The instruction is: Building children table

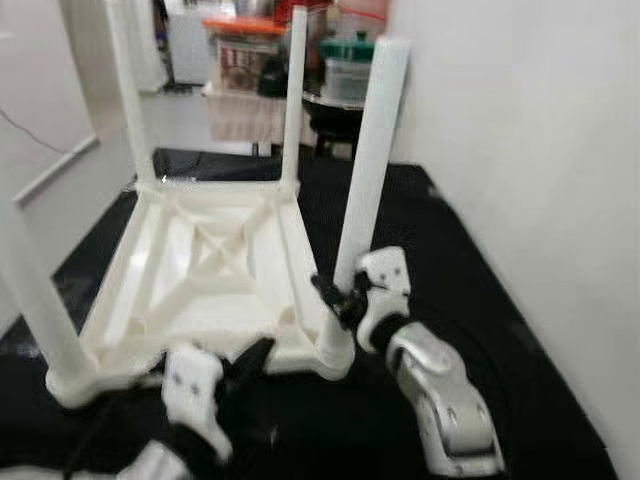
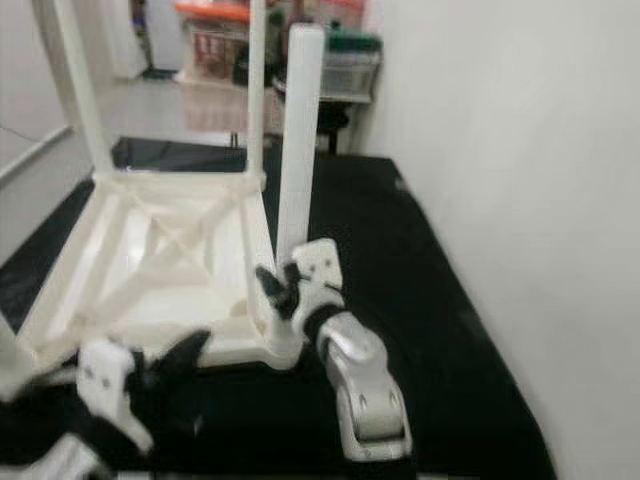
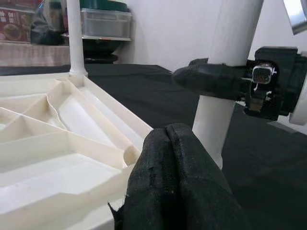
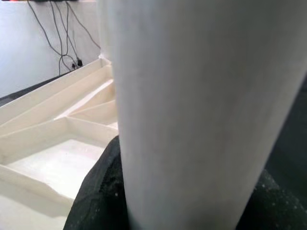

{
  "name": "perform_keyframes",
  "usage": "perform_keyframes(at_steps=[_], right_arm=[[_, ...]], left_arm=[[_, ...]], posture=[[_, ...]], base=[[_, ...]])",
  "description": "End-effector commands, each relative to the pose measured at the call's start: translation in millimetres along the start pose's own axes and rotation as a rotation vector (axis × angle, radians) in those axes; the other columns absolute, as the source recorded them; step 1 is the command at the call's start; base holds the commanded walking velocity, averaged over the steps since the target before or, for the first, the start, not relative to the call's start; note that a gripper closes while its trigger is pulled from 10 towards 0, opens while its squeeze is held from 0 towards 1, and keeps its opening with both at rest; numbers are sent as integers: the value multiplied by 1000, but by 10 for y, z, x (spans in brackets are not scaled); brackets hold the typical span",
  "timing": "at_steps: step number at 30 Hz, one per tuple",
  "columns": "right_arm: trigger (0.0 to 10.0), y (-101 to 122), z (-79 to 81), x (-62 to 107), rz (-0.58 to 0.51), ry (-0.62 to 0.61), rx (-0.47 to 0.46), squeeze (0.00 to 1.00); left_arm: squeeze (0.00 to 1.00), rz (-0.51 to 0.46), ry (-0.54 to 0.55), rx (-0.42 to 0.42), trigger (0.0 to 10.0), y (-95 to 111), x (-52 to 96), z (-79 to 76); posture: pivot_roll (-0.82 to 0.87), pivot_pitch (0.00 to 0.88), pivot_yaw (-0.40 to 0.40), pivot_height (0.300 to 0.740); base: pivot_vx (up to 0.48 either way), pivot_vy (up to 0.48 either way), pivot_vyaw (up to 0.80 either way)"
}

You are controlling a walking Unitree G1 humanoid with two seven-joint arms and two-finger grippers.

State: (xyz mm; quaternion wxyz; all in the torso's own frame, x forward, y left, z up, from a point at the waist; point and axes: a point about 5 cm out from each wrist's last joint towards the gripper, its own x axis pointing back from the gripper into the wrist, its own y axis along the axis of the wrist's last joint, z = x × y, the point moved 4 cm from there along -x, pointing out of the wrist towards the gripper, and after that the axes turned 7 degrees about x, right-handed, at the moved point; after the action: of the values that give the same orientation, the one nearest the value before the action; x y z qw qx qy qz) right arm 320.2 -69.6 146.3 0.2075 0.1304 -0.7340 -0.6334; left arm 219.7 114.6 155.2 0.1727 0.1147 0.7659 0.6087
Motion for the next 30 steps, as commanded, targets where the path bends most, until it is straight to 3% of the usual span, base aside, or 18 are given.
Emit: perform_keyframes(at_steps=[1, 6, 7, 8, 9, 10, 14, 16, 17, 18, 20, 23, 25, 30], right_arm=[[0, -487, 35, 28, 200, -1, -8, 0], [0, -468, 62, 26, 199, 15, 8, 0], [3882, -462, 70, 42, 211, 7, -7, 0], [10000, -453, 78, 51, 219, 8, -26, 0], [10000, -412, 80, 43, 206, 22, -49, 682], [10000, -319, 118, 34, 173, 65, -86, 1000], [10000, -92, 178, 10, 70, 189, -82, 1000], [10000, 77, 131, 7, -18, 322, 0, 1000], [10000, 77, 131, 7, -18, 322, 0, 1000], [10000, 173, -37, -3, -68, 430, 52, 0], [10000, 173, -37, -3, -68, 430, 52, 0], [10000, 290, -263, -16, -110, 578, 129, 0], [10000, 307, -282, -7, -113, 670, 141, 0], [9725, 338, -324, -38, -117, 765, 146, 0]], left_arm=[[0, 15, -12, 3, 8824, -18, -8, -4], [0, 11, -11, 0, 8784, -12, -18, -7], [0, 9, -8, -4, 8549, -10, -19, -7], [0, 8, -6, -6, 8510, -9, -21, -7], [0, 7, -6, -7, 8392, -8, -24, -7], [0, 7, -7, -6, 8314, -7, -27, -9], [0, 7, -9, -3, 8353, -7, -34, -13], [0, 8, -11, -1, 8353, -11, -42, -17], [0, 8, -11, -1, 8353, -11, -42, -17], [0, 8, -13, 1, 8353, -18, -51, -22], [0, 8, -13, 1, 8353, -18, -51, -22], [0, 7, -14, 3, 8392, -31, -62, -28], [0, 6, -13, 3, 8314, -35, -64, -30], [0, 6, -11, 2, 8275, -41, -63, -34]], posture=[[22, 21, -89, 740], [22, 22, -89, 740], [22, 22, -89, 740], [22, 22, -89, 740], [25, 20, -93, 740], [25, 19, -93, 740], [27, 17, -90, 740], [26, 10, -91, 740], [26, 10, -91, 740], [29, 8, -93, 740], [29, 8, -93, 740], [39, 0, -103, 740], [46, 0, -107, 740], [60, 0, -111, 740]], base=[[0, 0, 0], [0, 0, 0], [0, 0, 0], [0, 0, 0], [0, 0, 0], [0, 0, 0], [0, 0, 0], [0, 0, 0], [0, 0, 0], [0, 0, 0], [0, 0, 0], [0, 0, 0], [0, 0, 0], [0, 0, 0]])
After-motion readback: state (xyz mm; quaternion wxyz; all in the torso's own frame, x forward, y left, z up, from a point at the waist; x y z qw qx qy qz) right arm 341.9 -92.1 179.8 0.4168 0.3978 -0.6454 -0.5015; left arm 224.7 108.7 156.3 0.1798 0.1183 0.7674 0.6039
